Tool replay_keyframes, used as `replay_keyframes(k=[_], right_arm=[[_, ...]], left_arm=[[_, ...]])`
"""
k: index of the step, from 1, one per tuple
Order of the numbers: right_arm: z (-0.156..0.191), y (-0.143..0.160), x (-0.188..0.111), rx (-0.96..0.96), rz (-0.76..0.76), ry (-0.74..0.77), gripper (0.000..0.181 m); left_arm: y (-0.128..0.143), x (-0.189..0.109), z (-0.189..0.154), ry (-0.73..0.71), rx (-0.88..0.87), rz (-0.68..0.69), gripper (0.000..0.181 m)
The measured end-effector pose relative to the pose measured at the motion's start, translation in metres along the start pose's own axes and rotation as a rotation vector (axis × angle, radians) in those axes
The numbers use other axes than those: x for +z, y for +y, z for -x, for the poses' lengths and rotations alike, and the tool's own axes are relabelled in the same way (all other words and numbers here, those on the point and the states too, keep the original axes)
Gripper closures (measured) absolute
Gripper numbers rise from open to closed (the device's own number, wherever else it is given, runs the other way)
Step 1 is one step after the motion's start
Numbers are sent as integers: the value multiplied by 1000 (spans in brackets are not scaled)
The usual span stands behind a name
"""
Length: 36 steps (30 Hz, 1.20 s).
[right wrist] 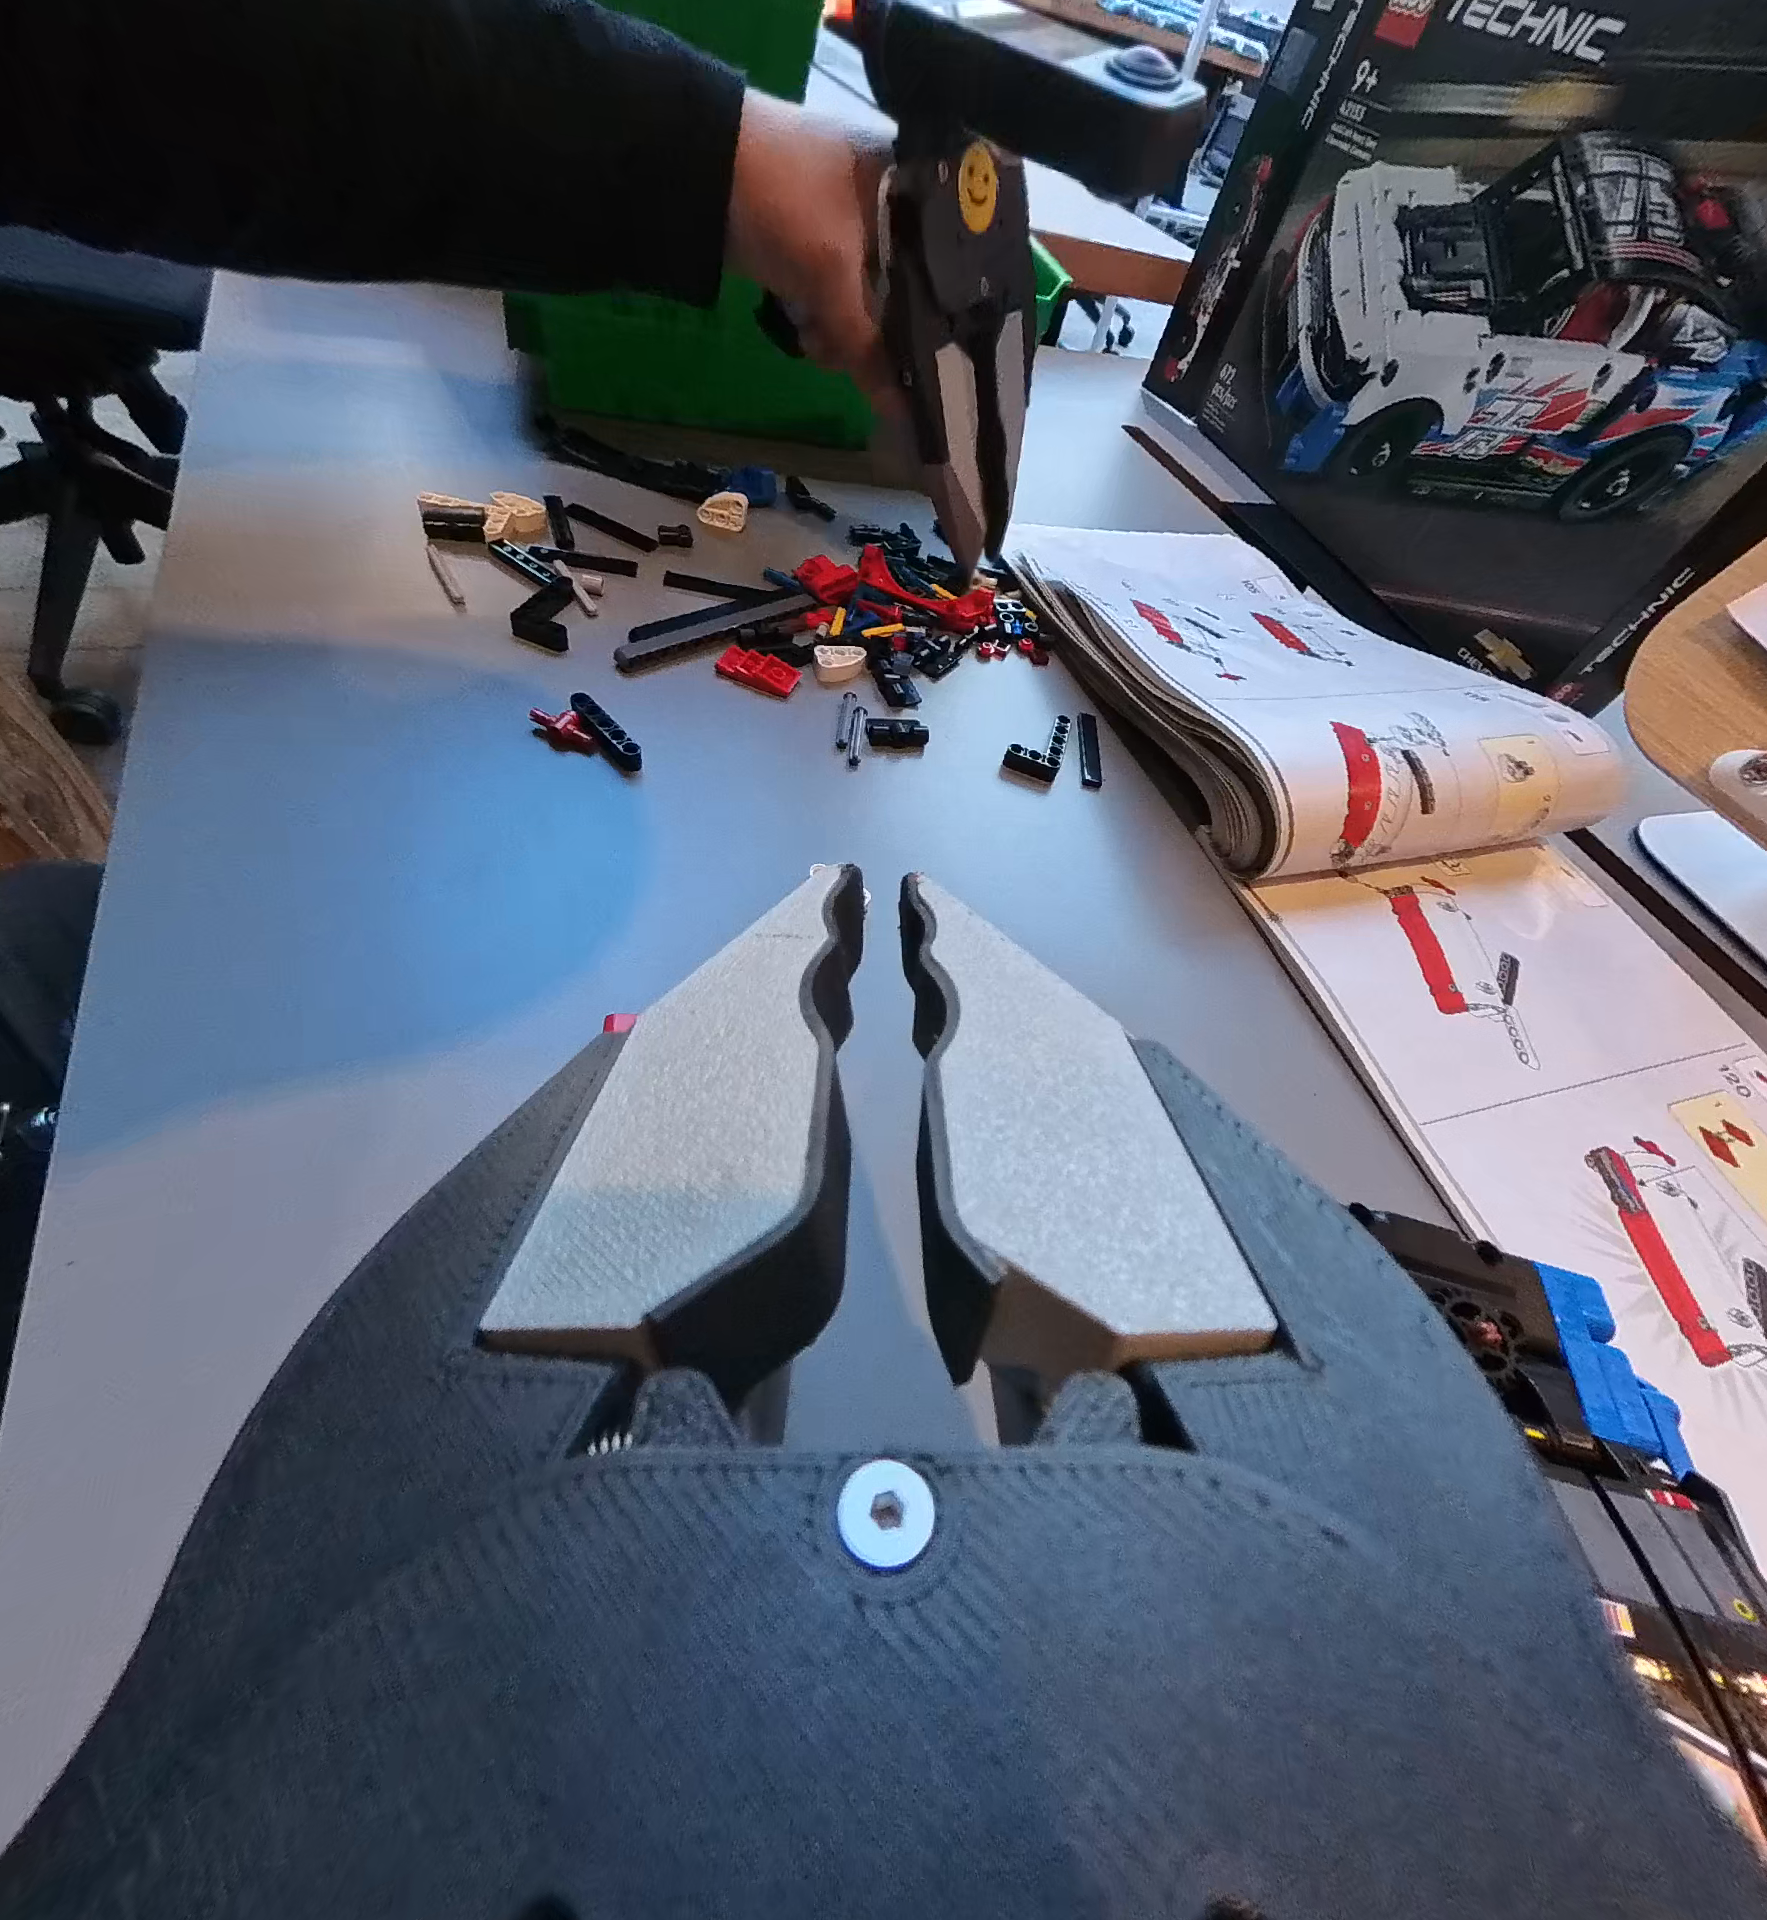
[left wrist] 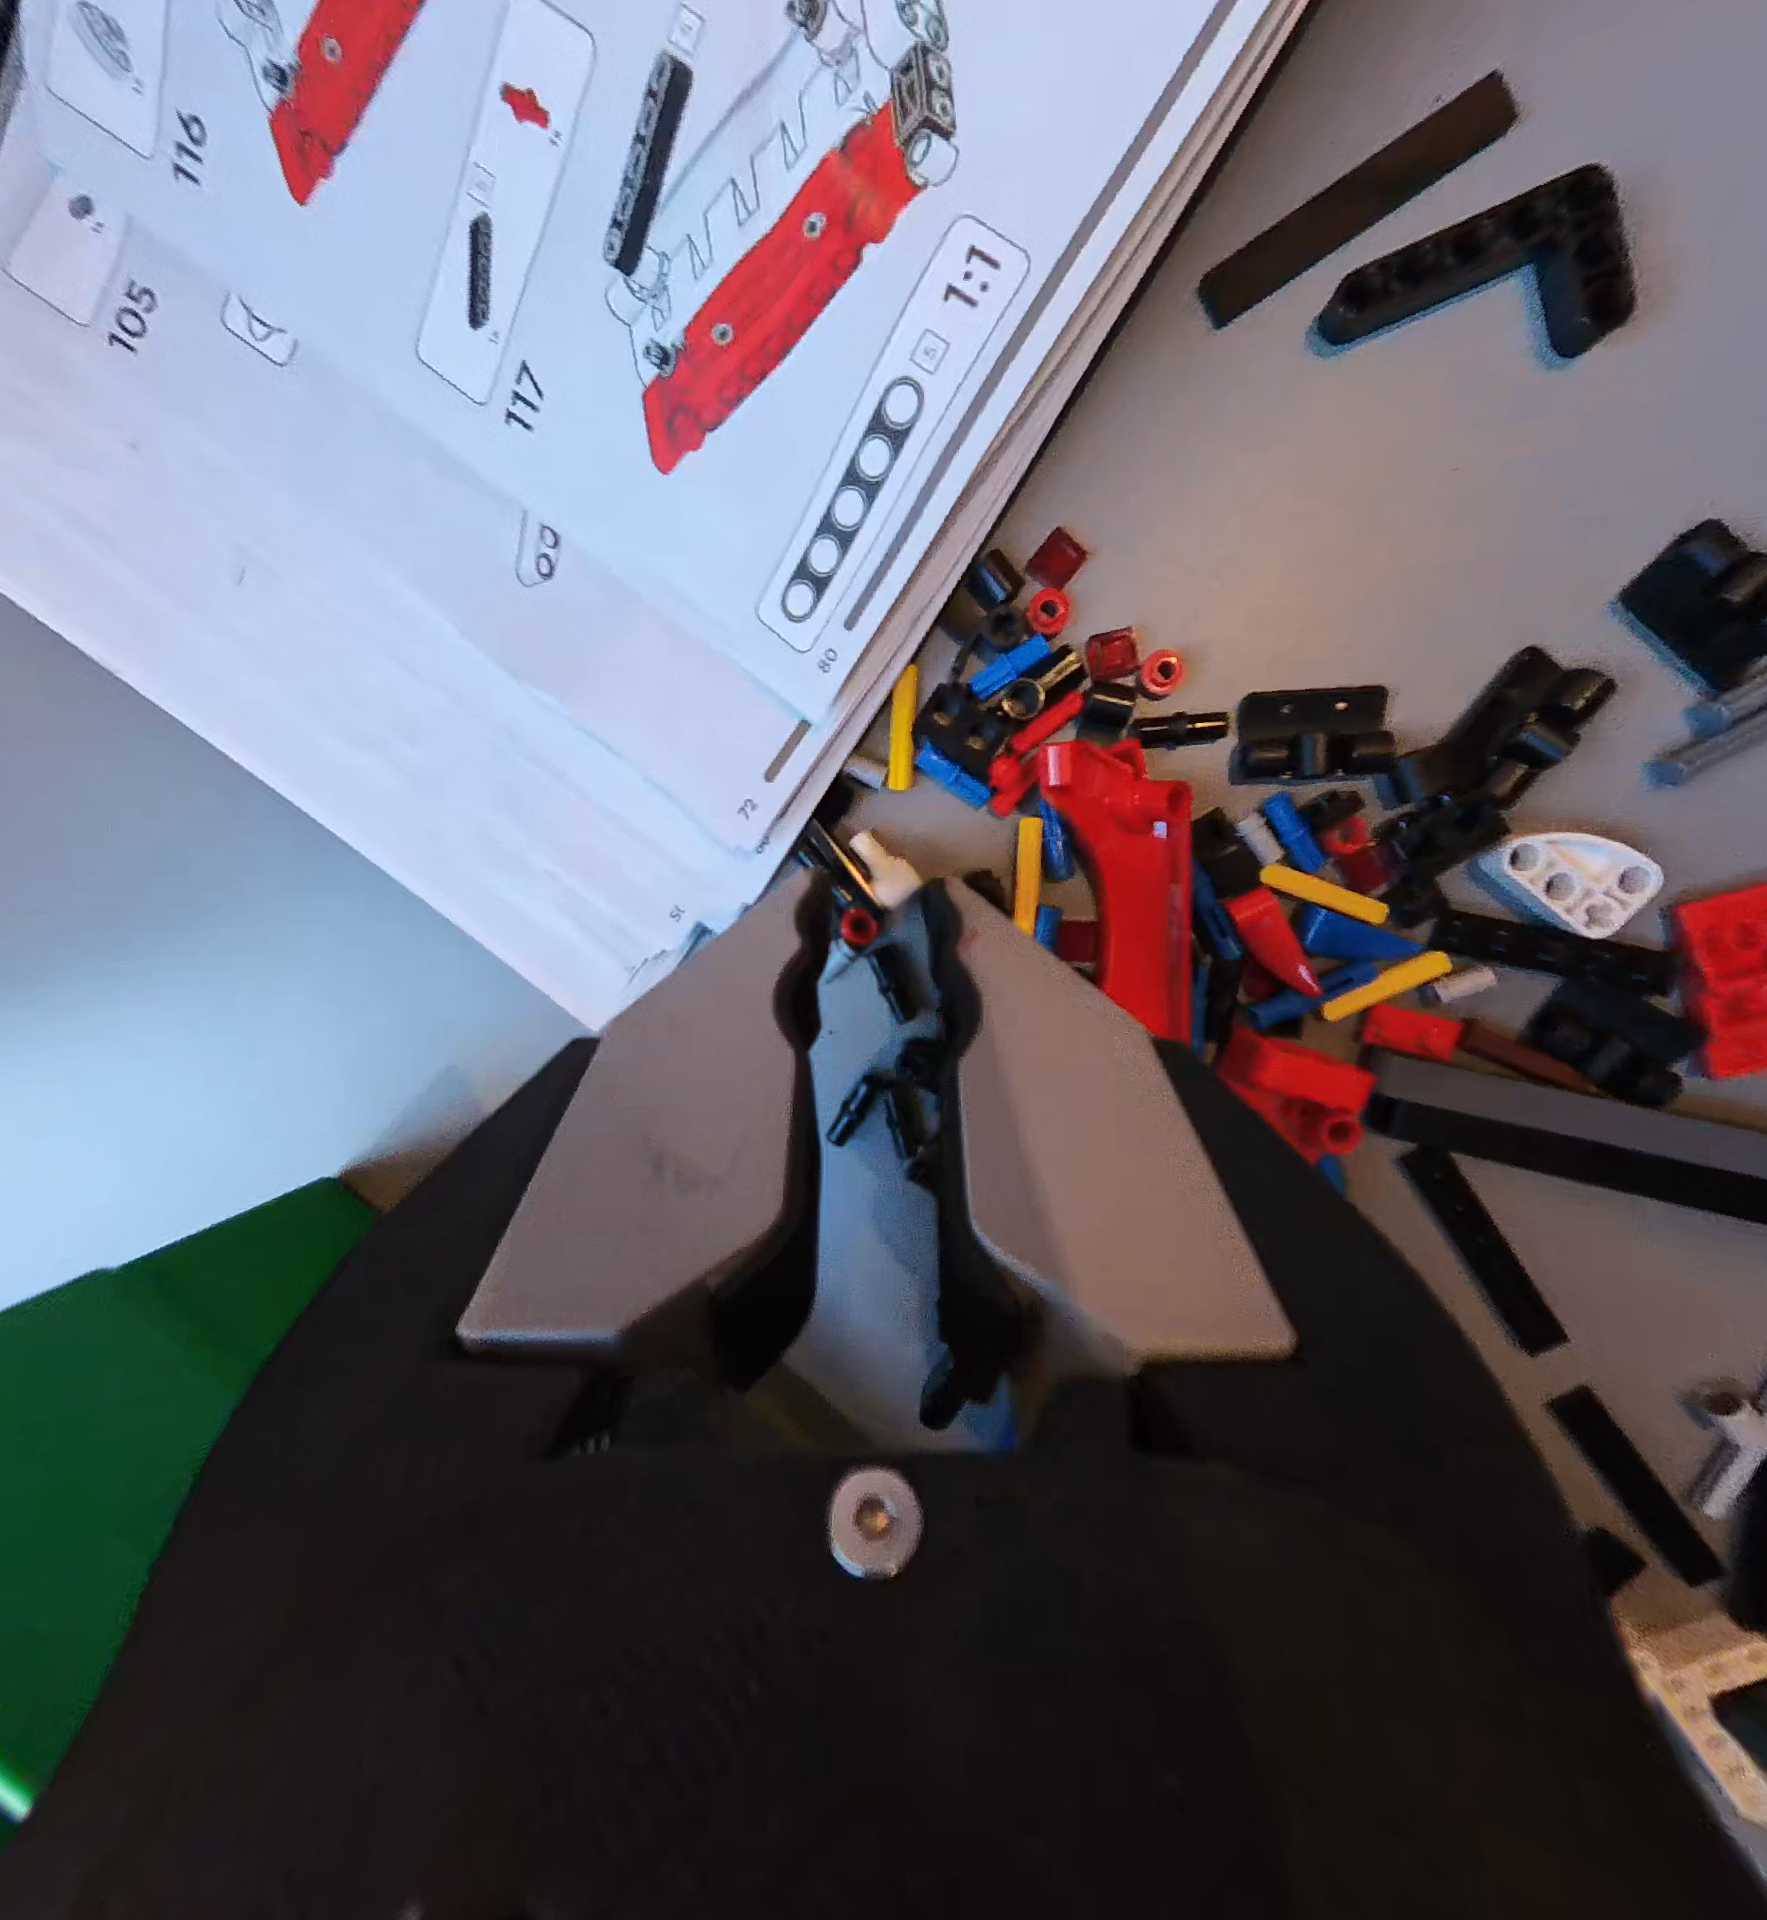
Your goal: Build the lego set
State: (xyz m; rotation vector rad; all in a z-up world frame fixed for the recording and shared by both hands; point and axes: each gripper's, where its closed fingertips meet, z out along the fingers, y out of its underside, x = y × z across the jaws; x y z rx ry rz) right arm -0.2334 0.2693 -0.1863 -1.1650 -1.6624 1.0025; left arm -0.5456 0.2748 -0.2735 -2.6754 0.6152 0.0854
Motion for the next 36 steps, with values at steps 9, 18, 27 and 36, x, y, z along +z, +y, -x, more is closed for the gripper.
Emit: replay_keyframes(k=[9, 18, 27, 36], right_arm=[[0, -1, -1, -4, -4, 2, 176], [-1, 0, -2, 4, -4, -1, 176], [1, 1, -1, -4, -1, -3, 176], [1, 1, -1, -5, -1, -6, 176]], left_arm=[[-3, 6, -6, -25, 37, 16, 171], [-5, 2, -2, -12, -38, -11, 170], [-2, 2, 0, 46, -146, 3, 168], [0, 0, -9, 86, -100, -11, 170]])
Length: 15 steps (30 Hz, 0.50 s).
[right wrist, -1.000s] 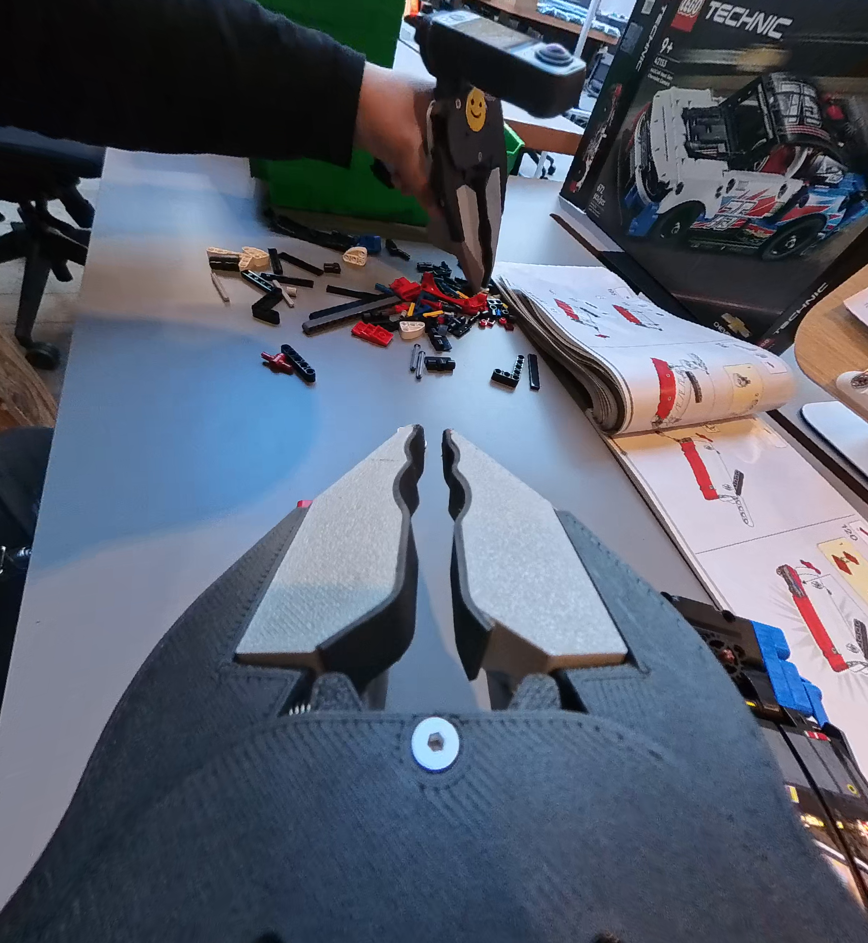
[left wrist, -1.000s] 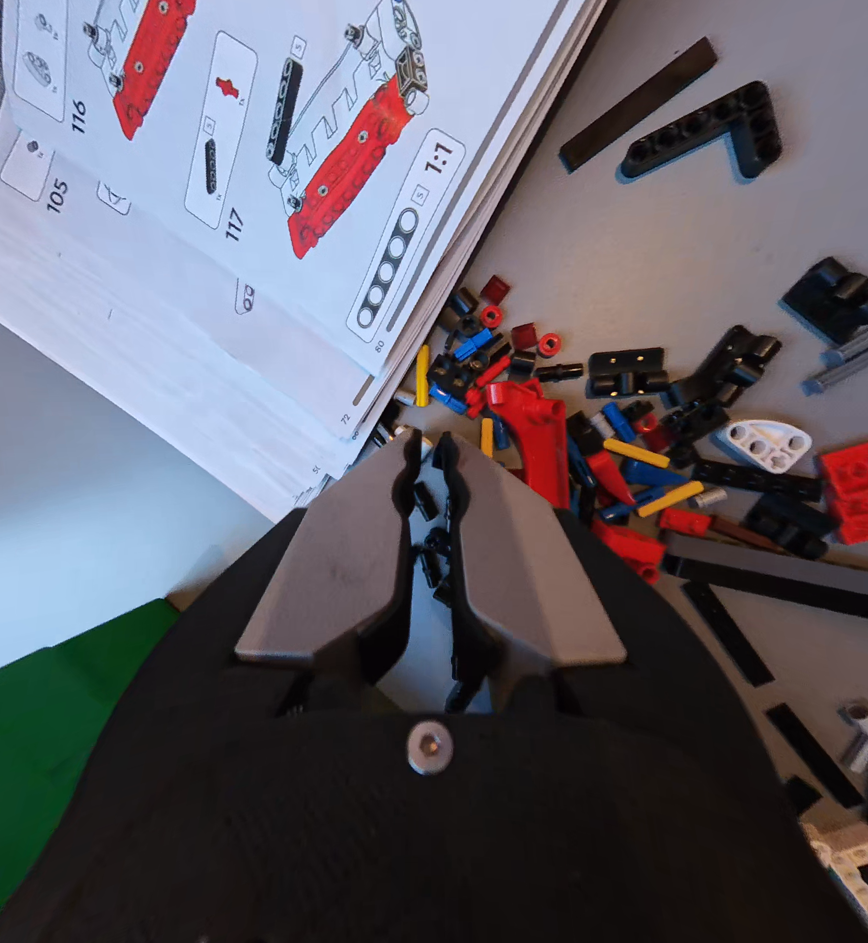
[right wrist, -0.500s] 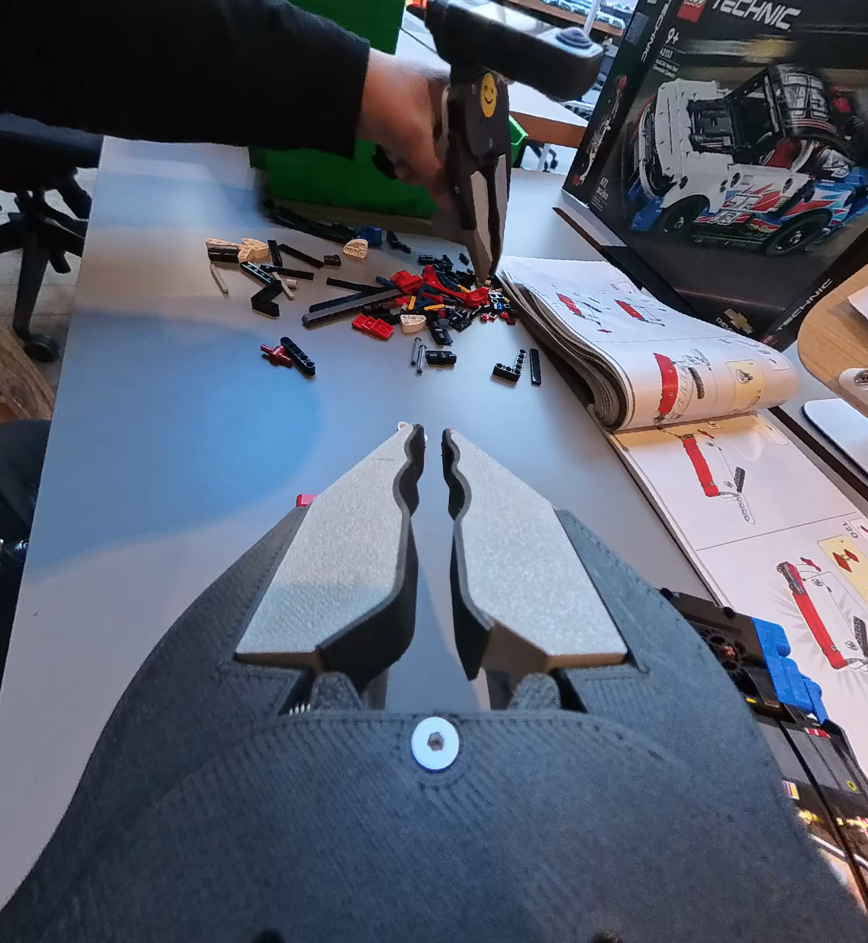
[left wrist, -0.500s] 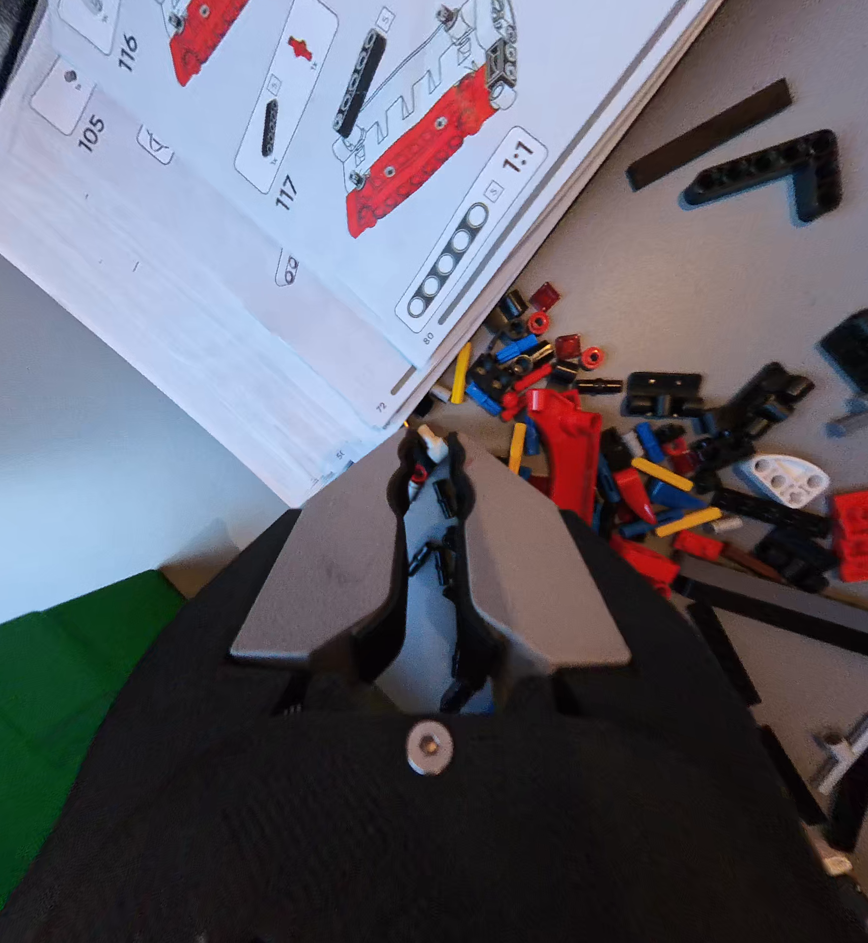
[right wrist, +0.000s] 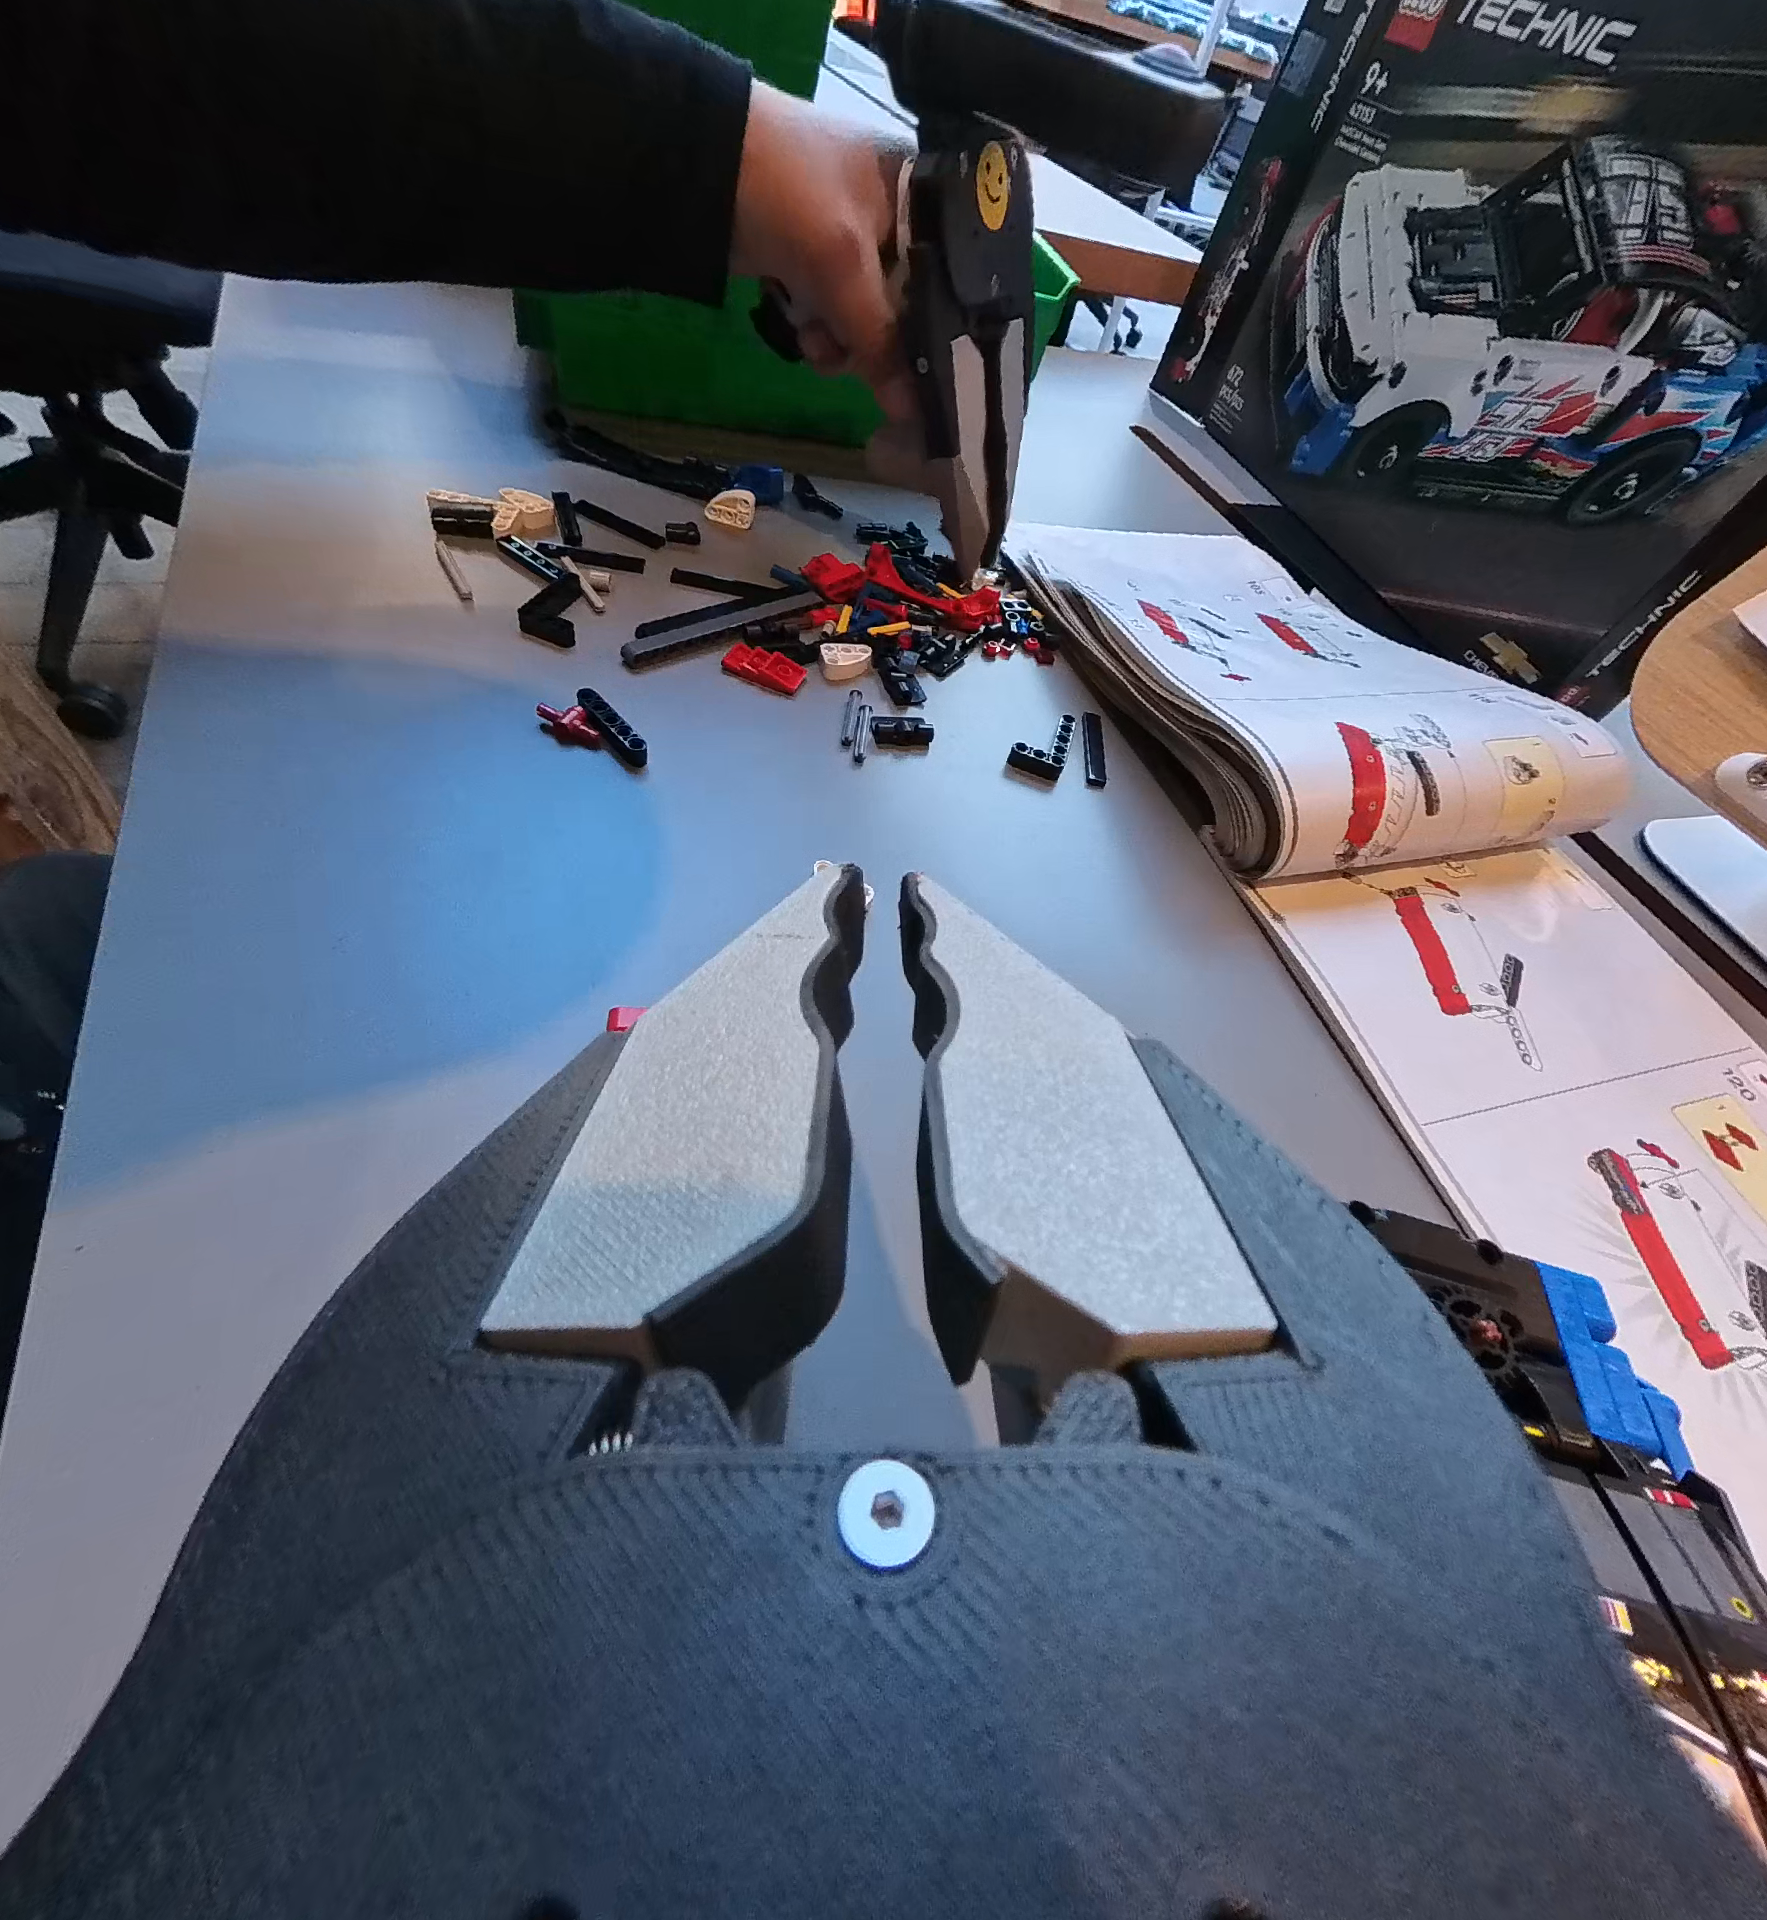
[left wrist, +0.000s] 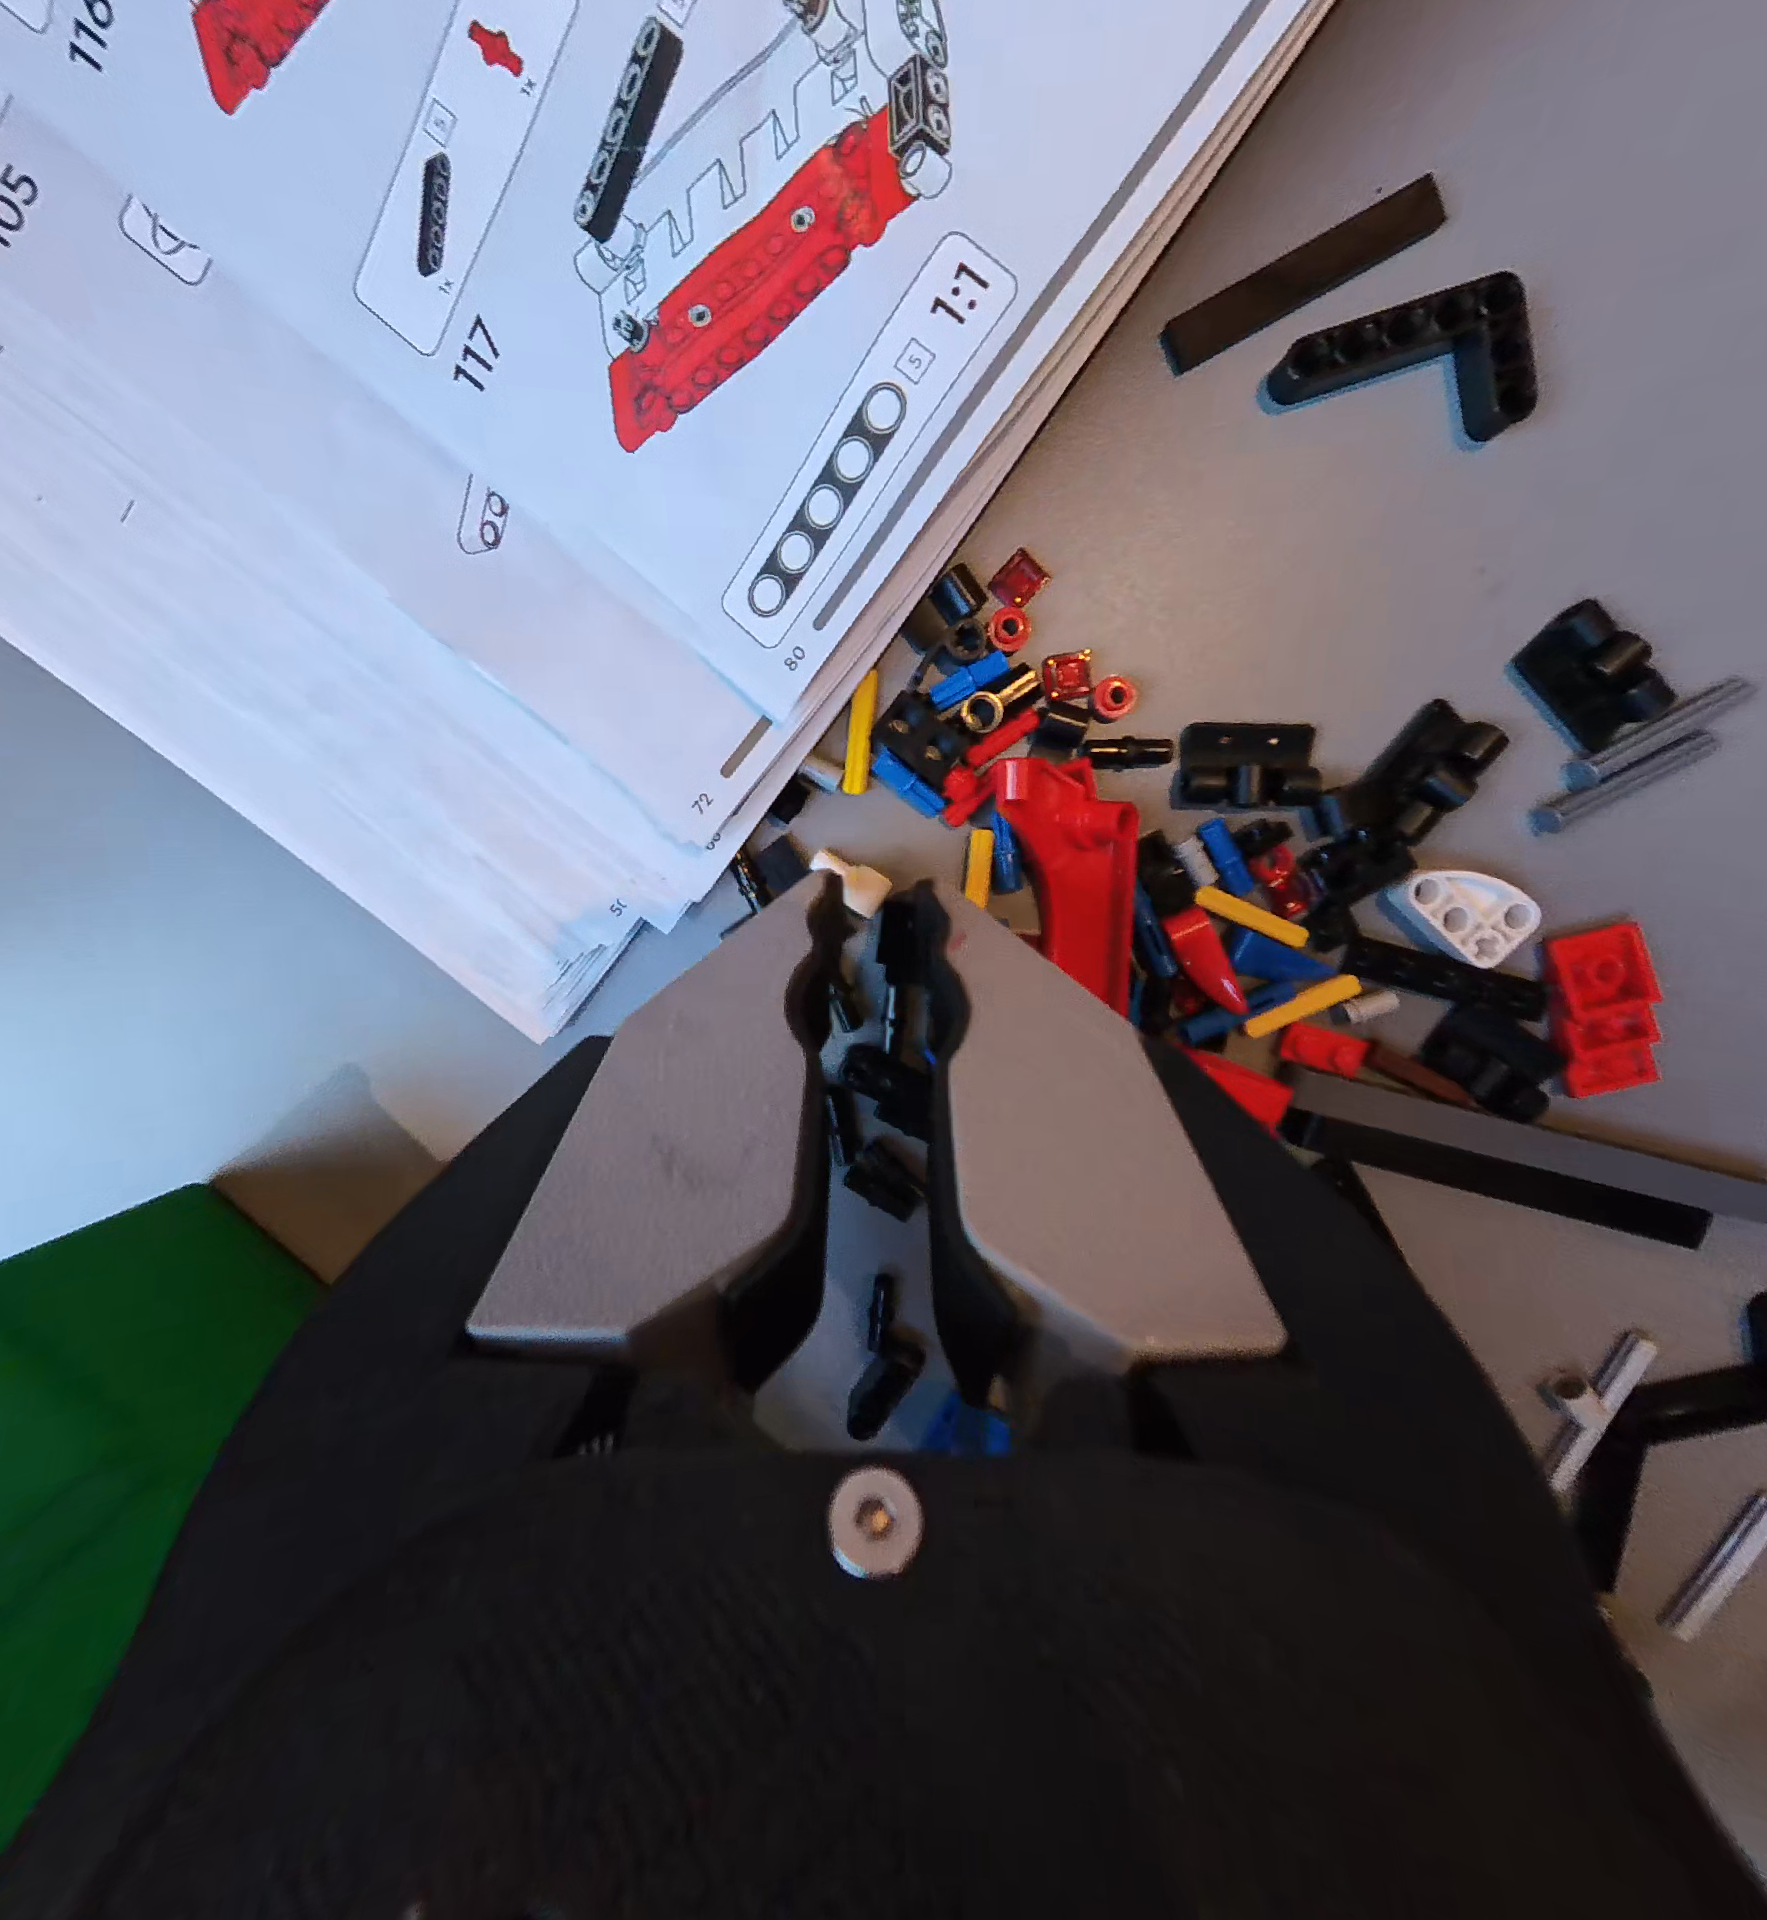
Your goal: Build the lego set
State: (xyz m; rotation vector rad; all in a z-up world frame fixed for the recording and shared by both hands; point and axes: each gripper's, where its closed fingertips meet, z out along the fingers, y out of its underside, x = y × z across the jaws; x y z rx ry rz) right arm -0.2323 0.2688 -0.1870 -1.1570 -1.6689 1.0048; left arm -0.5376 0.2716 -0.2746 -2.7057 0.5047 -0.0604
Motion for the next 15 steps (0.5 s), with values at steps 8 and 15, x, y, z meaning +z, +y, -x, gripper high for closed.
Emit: replay_keyframes(k=[8, 15], right_arm=[[1, -3, -2, -4, -7, -2, 177], [3, -8, -4, -9, -19, -7, 177]], left_arm=[[2, 8, 5, -1, -92, 65, 175], [0, 8, 0, 7, -141, 85, 166]])
